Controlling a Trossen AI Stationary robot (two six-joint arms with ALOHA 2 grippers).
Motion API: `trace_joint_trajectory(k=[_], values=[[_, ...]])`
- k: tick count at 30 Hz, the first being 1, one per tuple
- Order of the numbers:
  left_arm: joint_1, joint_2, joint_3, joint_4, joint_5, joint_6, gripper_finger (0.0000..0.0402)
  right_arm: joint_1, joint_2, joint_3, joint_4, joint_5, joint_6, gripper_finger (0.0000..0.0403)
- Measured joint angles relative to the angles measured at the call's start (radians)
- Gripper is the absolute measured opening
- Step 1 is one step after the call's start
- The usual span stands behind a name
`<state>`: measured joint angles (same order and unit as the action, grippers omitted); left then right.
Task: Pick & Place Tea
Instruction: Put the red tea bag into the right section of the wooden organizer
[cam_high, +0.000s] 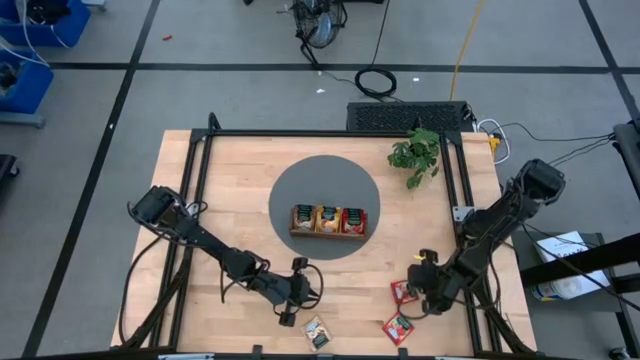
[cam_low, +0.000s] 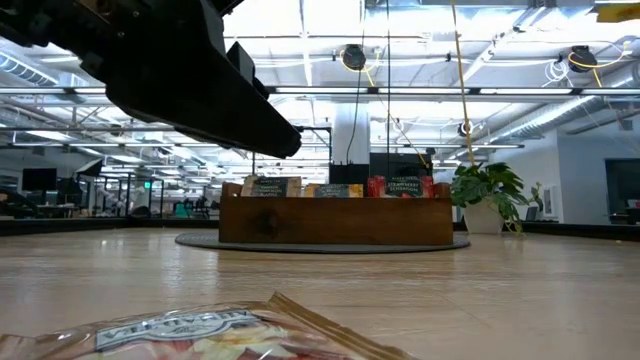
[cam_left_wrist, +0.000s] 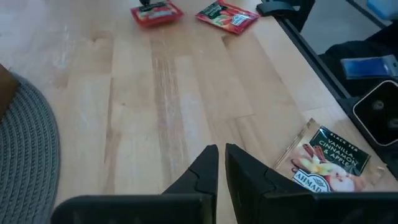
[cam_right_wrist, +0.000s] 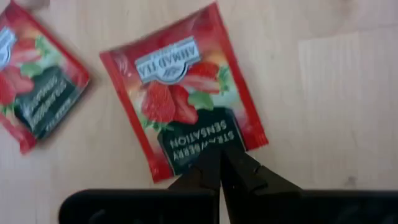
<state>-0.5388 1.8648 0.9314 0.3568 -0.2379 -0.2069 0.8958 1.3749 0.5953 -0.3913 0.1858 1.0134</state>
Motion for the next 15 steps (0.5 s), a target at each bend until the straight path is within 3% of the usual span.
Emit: trace_joint_trajectory(k=[7,15], values=[[-0.001,0.000,0.000,-0.010,-0.051,-0.058,0.0037,-0.084,0.015,-0.003,0.063,0.016,-0.088,0.0000],[0.001,0.038,-0.001,0.022,-0.016,-0.090,0.0037,-0.195,0.130,-0.002,0.323,0.077,-0.241,0.0000]])
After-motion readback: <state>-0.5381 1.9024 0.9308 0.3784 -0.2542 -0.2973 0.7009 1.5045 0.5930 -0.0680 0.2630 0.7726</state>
